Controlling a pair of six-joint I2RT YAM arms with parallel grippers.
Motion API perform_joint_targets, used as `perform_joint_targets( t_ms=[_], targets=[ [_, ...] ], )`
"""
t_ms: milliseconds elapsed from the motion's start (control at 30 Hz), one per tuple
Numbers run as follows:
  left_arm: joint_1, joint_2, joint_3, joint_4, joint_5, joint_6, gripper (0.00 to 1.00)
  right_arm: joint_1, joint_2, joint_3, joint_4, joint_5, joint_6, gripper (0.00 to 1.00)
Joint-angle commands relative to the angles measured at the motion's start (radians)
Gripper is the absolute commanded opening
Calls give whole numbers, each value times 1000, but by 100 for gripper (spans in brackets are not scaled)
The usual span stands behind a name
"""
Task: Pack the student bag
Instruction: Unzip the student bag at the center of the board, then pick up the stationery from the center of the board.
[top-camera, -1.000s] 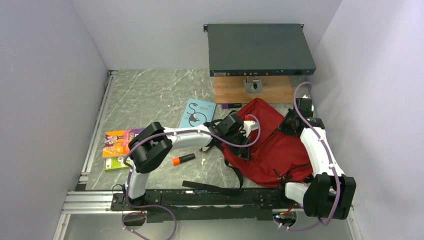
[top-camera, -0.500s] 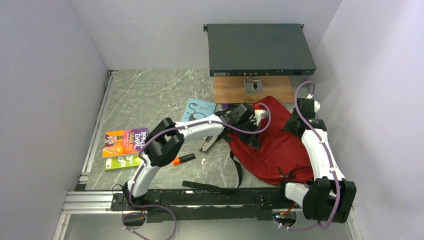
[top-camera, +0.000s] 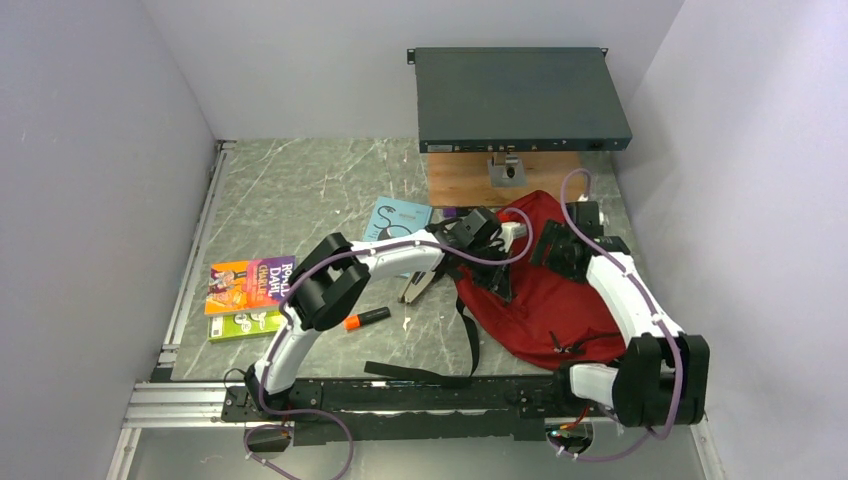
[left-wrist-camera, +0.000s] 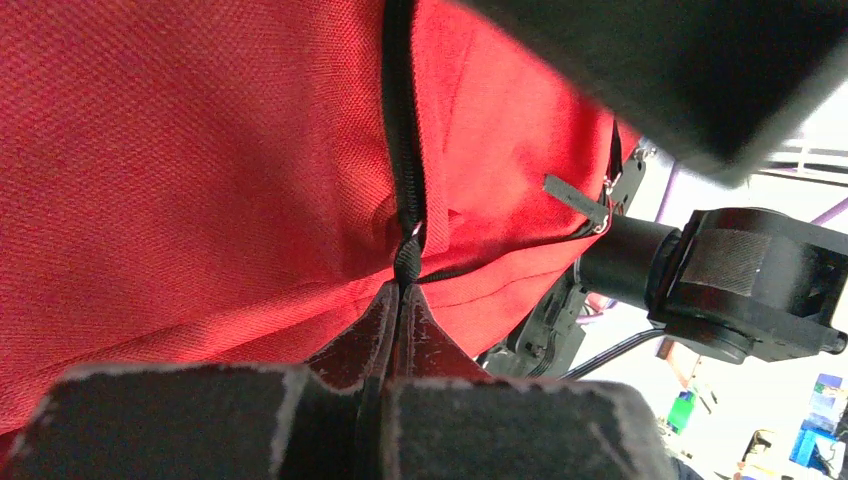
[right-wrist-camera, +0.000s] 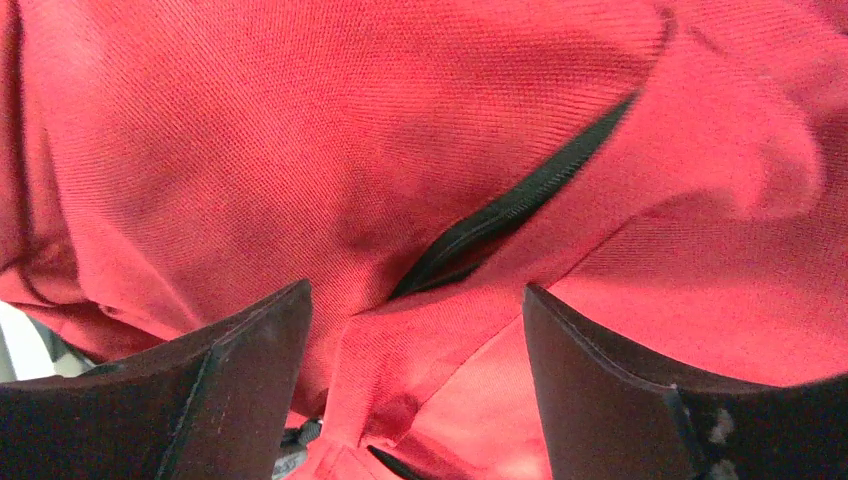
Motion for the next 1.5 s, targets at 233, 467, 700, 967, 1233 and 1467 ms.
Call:
perform_joint_targets(
  t_ms=[233, 467, 700, 967, 1233, 1467],
  targets=[
    [-14, -38, 6, 56, 34, -22, 0, 87, 43, 9, -61, 137, 106, 50],
    [27, 0, 117, -124, 23, 6, 6, 35, -44, -2, -67, 64, 130, 8],
    [76, -45, 80, -78, 108, 33, 37, -39, -62, -140, 15, -58, 245, 0],
    [98, -250, -30, -77, 107, 81, 60, -61, -170, -366, 94, -10, 363, 0],
    [110, -459, -174, -110, 103, 109, 78, -62, -202, -329, 75, 56, 306, 0],
    [154, -633, -279, -214, -32, 225, 85, 138, -269, -161, 31, 80, 143, 48]
  ],
)
